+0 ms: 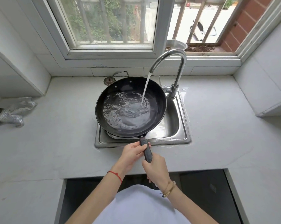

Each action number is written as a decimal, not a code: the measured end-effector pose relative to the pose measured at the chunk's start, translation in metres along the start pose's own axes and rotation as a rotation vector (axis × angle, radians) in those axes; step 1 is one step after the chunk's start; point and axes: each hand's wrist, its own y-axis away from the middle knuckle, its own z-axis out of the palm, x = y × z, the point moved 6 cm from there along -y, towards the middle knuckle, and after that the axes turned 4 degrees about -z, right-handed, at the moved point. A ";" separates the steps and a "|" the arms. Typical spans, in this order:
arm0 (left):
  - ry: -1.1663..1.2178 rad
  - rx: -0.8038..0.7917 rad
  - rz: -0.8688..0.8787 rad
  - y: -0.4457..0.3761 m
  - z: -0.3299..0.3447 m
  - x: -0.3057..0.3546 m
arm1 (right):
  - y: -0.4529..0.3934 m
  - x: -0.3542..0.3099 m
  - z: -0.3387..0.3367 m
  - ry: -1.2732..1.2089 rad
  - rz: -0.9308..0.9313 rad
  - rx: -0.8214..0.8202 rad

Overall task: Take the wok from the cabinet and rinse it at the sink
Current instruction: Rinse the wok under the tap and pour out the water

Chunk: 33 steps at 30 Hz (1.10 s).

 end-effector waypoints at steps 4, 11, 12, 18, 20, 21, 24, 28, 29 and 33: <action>0.106 -0.040 -0.007 -0.001 -0.001 -0.003 | -0.001 0.007 -0.002 -0.152 0.038 -0.045; 0.257 -0.206 -0.063 0.002 -0.010 -0.008 | -0.002 0.009 0.011 -0.421 0.101 -0.249; 0.284 -0.229 -0.071 0.003 -0.011 -0.010 | -0.003 0.008 0.013 -0.445 0.108 -0.274; 0.326 -0.211 -0.068 0.005 -0.015 -0.013 | -0.006 0.006 0.023 -0.536 0.150 -0.367; 0.330 -0.170 -0.059 0.003 -0.015 -0.010 | -0.009 0.006 0.025 -0.555 0.169 -0.369; 0.316 -0.149 -0.053 0.003 -0.015 -0.008 | -0.011 0.006 0.026 -0.563 0.180 -0.368; 0.221 -0.068 -0.036 -0.002 -0.018 -0.003 | -0.016 0.008 0.029 -0.599 0.220 -0.364; 0.125 0.007 -0.023 -0.007 -0.022 0.001 | -0.020 0.008 0.030 -0.598 0.229 -0.355; 0.113 0.012 -0.020 -0.008 -0.022 0.002 | -0.021 0.007 0.028 -0.575 0.217 -0.349; 0.096 0.040 -0.015 -0.009 -0.020 0.002 | -0.023 0.002 0.018 -0.395 0.157 -0.270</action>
